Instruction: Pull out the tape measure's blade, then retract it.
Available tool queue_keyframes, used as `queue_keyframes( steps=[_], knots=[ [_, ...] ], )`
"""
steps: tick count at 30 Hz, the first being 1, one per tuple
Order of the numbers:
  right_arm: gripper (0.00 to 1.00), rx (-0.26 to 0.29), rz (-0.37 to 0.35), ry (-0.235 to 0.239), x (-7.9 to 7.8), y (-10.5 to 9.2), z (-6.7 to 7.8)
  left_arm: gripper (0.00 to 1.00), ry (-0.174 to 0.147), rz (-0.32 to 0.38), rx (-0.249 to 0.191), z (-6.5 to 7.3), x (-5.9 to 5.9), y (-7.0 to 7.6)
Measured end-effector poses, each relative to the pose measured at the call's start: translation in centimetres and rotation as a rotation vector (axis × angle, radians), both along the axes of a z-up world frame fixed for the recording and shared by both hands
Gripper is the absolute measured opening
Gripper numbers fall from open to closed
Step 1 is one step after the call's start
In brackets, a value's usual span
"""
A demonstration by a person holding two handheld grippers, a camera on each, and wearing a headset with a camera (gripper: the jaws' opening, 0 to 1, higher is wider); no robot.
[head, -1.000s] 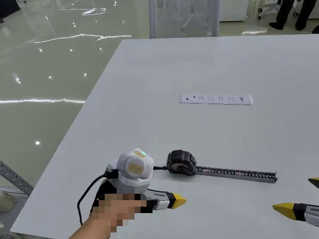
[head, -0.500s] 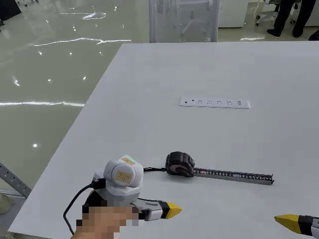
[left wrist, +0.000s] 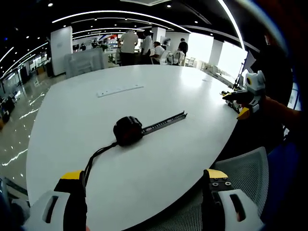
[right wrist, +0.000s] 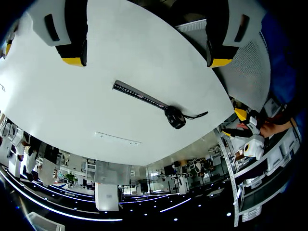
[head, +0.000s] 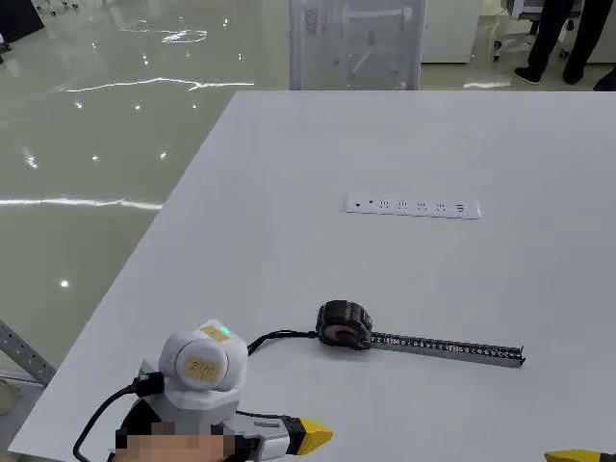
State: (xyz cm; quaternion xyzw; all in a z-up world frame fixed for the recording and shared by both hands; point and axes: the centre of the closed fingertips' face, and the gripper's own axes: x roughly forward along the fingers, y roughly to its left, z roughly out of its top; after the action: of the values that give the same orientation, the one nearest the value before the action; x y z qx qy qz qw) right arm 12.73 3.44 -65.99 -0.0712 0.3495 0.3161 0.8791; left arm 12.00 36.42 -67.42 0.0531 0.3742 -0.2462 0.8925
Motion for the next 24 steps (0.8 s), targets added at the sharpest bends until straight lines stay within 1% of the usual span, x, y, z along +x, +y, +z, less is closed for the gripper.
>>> queue_keyframes(
  steps=[2, 5, 9, 12, 15, 18, 20, 21, 22, 24],
  knots=[
    [1.00, -0.008, 0.002, -0.004, -0.3, -0.1, 0.4, 0.98, -0.002, 0.011, -0.003, 0.3, -0.2, 0.4],
    [1.00, -0.010, 0.005, -0.006, -0.7, -0.1, 0.8, 0.98, 0.004, 0.027, -0.022, 0.5, -0.4, 0.7],
    [1.00, -0.014, 0.004, -0.013, -1.0, -0.2, 1.4, 0.98, 0.000, 0.048, -0.004, 0.9, -0.9, 1.2],
    [1.00, -0.015, 0.004, -0.016, -1.1, -0.1, 1.5, 0.97, 0.006, 0.052, -0.009, 1.1, -1.2, 1.2],
    [1.00, -0.019, 0.006, -0.016, -1.1, -0.1, 1.5, 0.97, 0.009, 0.055, -0.005, 1.0, -1.2, 1.2],
    [0.99, -0.020, 0.008, -0.014, -1.2, -0.1, 1.4, 0.96, 0.009, 0.070, -0.004, 1.1, -1.0, 1.0],
    [0.99, -0.022, 0.009, -0.014, -1.1, -0.1, 1.2, 0.96, 0.016, 0.088, -0.008, 1.1, -0.7, 0.9],
    [0.99, -0.022, 0.009, -0.012, -1.1, -0.2, 1.1, 0.96, 0.010, 0.108, -0.001, 1.1, -0.3, 1.0],
    [0.99, -0.022, 0.008, -0.009, -1.0, -0.2, 1.0, 0.96, 0.007, 0.106, -0.001, 1.2, -0.2, 0.9],
    [0.98, -0.022, 0.011, -0.008, -1.0, -0.2, 1.0, 0.95, 0.013, 0.118, -0.008, 1.2, 0.2, 0.7]
  ],
)
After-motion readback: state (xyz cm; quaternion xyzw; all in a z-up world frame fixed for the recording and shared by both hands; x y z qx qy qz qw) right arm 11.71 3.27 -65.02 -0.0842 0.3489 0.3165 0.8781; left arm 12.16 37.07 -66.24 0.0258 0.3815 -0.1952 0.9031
